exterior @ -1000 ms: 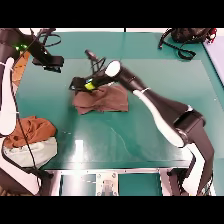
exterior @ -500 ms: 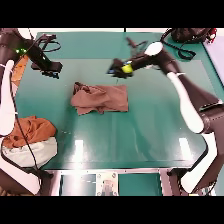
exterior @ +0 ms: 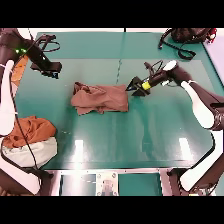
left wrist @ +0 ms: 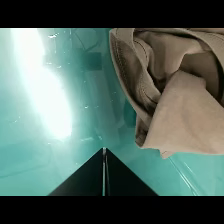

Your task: Fold the shirts.

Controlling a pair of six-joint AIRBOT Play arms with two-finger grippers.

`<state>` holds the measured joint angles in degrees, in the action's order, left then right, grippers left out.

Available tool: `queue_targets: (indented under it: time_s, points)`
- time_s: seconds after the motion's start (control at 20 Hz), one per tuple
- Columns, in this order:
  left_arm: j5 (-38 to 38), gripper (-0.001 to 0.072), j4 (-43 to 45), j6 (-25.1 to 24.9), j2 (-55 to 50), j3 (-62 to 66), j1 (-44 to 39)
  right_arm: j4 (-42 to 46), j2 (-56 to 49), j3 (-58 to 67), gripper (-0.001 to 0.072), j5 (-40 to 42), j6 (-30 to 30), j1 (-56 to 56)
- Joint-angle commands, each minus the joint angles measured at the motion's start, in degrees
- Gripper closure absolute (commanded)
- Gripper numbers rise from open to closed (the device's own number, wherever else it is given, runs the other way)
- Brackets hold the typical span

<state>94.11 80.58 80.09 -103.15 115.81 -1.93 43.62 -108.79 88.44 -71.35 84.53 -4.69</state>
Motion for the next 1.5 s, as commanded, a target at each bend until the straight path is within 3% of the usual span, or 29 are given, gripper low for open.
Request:
queue_targets:
  time_s: [0.0, 0.1, 0.15, 0.2, 0.25, 0.55, 0.7, 1.0, 1.2, 1.45]
  points:
    - [-0.2, 0.0685, 0.0, 0.5, 0.0, 0.0, 0.0, -5.4, -0.3, -6.6, 0.0119, 8.2, -3.8, -4.3]
    - [-0.2, 0.0684, 0.0, 0.4, 0.0, 0.0, 0.0, -5.8, -0.8, -6.7, 0.0123, 9.6, -3.8, -7.2]
    - [-0.1, 0.0684, 0.0, 0.4, 0.0, 0.0, 0.0, -6.9, -0.8, -6.3, 0.023, 10.0, -4.7, -8.4]
    - [-0.1, 0.0684, 0.0, 0.4, 0.0, 0.0, 0.0, -9.4, -0.7, -5.2, 0.0636, 9.7, -6.6, -9.0]
    - [-0.1, 0.0684, 0.0, 0.4, 0.0, 0.0, 0.0, -11.2, -0.3, -3.6, 0.0694, 9.2, -7.1, -9.2]
    - [0.1, 0.0684, 0.0, 0.4, 0.0, 0.0, 0.0, -10.1, 10.1, 13.7, 0.0696, 4.1, -2.3, 0.3]
    - [0.9, 0.0684, -0.2, 0.4, 0.0, 0.0, 0.0, -3.1, 15.1, 18.4, 0.0697, -0.5, 4.6, 12.5]
    - [1.5, 0.0684, -0.4, 0.5, 0.0, 0.0, 0.0, 9.4, 19.9, 18.0, 0.0698, -8.6, 9.2, 40.6]
    - [1.4, 0.0684, -2.7, 0.5, 0.0, 0.0, 0.0, 17.1, 24.1, 9.4, 0.0699, -12.7, 9.5, 57.4]
    - [1.4, 0.0684, -3.3, 0.4, 0.0, 0.0, 0.0, 23.6, 38.3, -18.8, 0.0699, -4.5, 9.1, 77.4]
